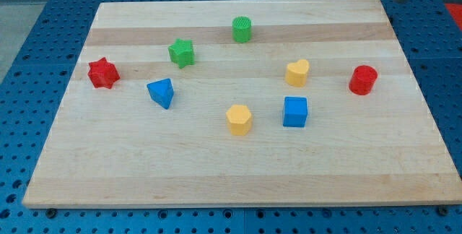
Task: Move the red circle to the top right of the yellow heart
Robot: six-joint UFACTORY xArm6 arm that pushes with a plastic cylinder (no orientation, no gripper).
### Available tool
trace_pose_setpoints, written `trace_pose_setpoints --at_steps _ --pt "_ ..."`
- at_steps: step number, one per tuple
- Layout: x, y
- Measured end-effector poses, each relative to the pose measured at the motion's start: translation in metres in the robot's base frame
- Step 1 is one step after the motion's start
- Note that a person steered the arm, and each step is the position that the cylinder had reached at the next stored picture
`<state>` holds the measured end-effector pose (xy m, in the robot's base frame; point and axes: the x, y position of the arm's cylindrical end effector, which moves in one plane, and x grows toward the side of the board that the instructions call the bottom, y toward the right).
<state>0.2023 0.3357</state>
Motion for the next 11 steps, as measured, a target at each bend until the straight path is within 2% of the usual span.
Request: trace_pose_setpoints --at_steps 3,4,5,6,7,8,9,10,11 --pt "0.012 0.001" --pt "0.027 0.010" --pt "0.072 -0.002" --pt "0.076 -0.027" --pt "0.134 -0.007" --pt "0.211 -0.006" --pt "0.247 -0.060" --pt "0.248 -0.113" --pt "0.237 -0.132"
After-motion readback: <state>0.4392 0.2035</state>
